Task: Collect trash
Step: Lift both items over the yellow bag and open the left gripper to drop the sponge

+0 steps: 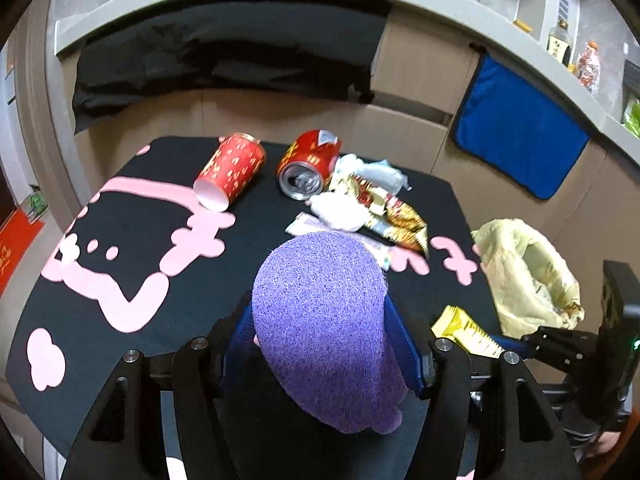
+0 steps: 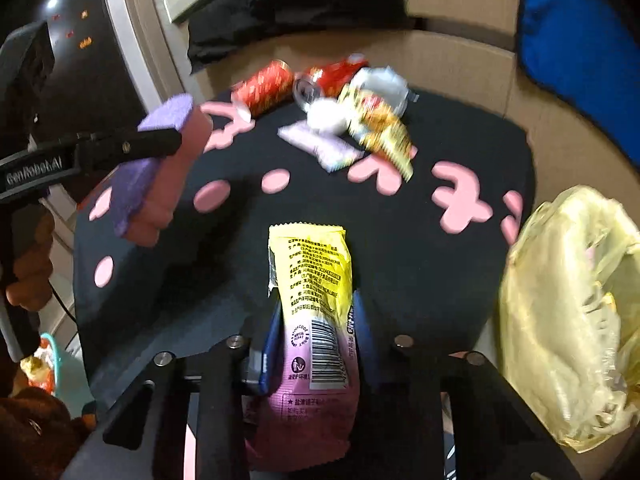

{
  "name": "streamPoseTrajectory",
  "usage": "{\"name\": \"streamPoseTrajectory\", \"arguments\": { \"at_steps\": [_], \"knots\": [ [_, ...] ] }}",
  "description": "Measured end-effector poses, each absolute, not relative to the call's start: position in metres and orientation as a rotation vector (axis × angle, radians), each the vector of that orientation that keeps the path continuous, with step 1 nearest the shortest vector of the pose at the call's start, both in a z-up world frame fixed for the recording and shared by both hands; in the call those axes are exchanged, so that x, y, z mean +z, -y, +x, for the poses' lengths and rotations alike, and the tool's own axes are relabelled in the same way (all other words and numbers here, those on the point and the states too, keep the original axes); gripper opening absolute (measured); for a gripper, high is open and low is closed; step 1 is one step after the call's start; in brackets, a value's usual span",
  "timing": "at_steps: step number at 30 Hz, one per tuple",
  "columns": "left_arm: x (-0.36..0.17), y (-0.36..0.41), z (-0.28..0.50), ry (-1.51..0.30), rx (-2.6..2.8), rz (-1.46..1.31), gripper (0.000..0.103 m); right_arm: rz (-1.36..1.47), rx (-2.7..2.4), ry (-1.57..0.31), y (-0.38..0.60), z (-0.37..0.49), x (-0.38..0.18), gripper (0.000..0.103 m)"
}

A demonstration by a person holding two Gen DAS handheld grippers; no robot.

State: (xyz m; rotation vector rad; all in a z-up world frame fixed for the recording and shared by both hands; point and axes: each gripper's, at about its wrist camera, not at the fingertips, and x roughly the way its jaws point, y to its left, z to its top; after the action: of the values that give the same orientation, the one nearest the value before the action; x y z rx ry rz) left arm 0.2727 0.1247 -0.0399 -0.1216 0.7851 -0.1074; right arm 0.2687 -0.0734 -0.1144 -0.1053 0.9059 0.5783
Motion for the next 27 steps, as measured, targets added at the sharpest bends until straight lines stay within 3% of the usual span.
{"name": "streamPoseTrajectory", "arguments": {
  "at_steps": [16,27],
  "knots": [
    [0.087,-0.053,0.251,-0.44,-0.192,0.003,0.063,-0.019,0.497,-0.579,0.144,0.251,0.023,0.027],
    [0.116,0.026,0.254,-0.378,-0.318,0.048,0.063,0.042,0.343,-0.447,0.225,0.243,0.069,0.027]
  ]
}}
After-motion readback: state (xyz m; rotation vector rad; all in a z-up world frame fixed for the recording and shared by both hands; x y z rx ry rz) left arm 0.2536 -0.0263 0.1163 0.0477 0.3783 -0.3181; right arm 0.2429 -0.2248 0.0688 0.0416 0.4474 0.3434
